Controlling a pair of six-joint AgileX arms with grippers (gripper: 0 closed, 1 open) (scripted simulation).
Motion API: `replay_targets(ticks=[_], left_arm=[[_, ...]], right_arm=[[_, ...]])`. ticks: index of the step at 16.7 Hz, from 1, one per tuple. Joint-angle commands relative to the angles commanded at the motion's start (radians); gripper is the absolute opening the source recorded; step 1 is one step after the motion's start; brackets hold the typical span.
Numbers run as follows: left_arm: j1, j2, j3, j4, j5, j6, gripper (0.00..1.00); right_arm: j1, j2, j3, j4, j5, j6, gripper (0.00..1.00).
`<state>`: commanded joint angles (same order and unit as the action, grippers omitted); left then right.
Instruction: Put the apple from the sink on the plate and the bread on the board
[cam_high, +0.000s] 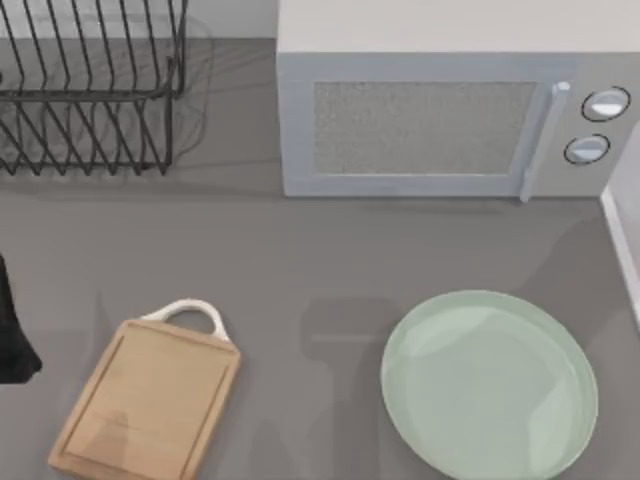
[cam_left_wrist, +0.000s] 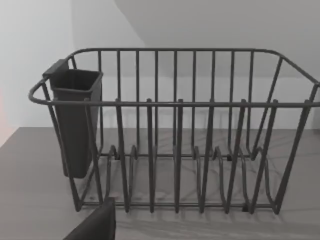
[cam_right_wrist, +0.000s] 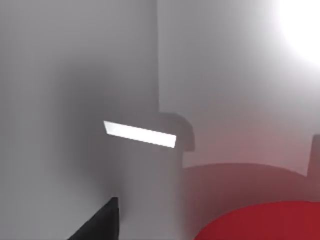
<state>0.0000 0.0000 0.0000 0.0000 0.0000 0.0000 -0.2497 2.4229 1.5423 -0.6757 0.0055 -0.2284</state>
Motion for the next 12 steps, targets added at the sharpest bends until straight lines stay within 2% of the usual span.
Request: replay_targets(ticks=[6,12], left_arm=[[0.000,0.000,0.000,0.000,0.000,0.000,1.00],[0.000,0.000,0.000,0.000,0.000,0.000,1.00]], right_arm=[[-0.001,0.037,-0.026,0.048,0.000,0.001,1.00],[-0.001,0.037,-0.026,0.048,0.000,0.001,0.55]])
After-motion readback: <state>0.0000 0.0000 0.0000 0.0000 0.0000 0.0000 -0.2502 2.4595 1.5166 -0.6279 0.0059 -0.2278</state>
